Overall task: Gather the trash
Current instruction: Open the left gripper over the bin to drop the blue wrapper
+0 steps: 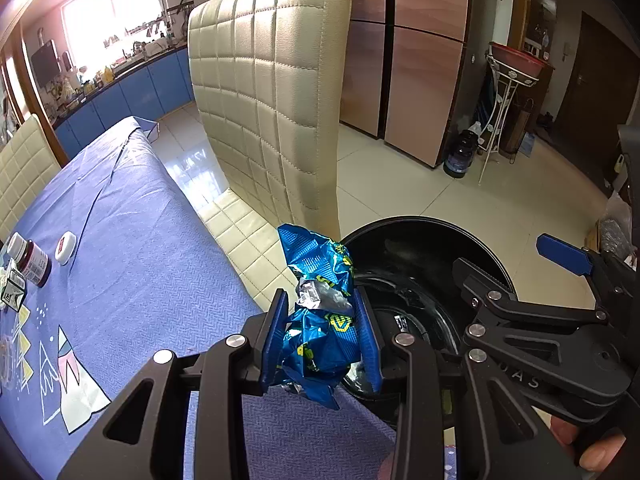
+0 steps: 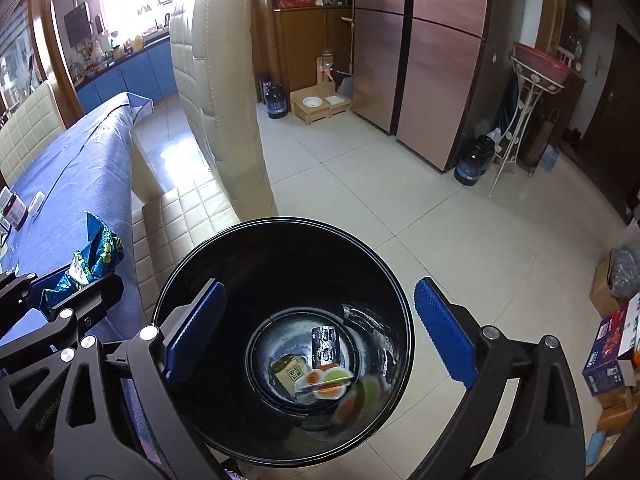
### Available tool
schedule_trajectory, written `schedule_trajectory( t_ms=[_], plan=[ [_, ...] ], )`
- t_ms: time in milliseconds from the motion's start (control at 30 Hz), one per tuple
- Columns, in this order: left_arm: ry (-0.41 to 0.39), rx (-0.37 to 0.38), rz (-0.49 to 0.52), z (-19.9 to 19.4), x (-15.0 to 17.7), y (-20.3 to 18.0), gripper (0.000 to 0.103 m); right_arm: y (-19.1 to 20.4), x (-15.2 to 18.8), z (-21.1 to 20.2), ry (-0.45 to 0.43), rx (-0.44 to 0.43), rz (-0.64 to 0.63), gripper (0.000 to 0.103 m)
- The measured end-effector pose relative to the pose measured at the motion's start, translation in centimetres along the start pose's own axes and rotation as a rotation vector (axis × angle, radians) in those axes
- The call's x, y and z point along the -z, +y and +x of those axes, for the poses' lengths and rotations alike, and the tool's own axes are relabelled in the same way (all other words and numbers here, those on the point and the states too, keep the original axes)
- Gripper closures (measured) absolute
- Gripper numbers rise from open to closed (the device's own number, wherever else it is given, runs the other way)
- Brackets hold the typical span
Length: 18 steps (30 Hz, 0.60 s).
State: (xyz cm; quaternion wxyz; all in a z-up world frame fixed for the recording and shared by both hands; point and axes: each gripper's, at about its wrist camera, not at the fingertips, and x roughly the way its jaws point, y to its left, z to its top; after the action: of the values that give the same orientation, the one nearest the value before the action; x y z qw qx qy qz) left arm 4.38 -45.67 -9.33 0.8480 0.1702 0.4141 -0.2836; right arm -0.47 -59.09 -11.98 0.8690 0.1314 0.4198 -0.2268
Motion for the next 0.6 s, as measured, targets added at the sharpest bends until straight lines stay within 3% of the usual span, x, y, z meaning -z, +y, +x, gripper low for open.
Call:
schedule_trajectory(
  t_ms=[600],
  plan=[
    [-0.012,0.021,0.012,0.3,-1.1,-1.4,0.070,-3.8,0.3,-0.3,-0.037,0.110,0.063,0.009]
  ],
)
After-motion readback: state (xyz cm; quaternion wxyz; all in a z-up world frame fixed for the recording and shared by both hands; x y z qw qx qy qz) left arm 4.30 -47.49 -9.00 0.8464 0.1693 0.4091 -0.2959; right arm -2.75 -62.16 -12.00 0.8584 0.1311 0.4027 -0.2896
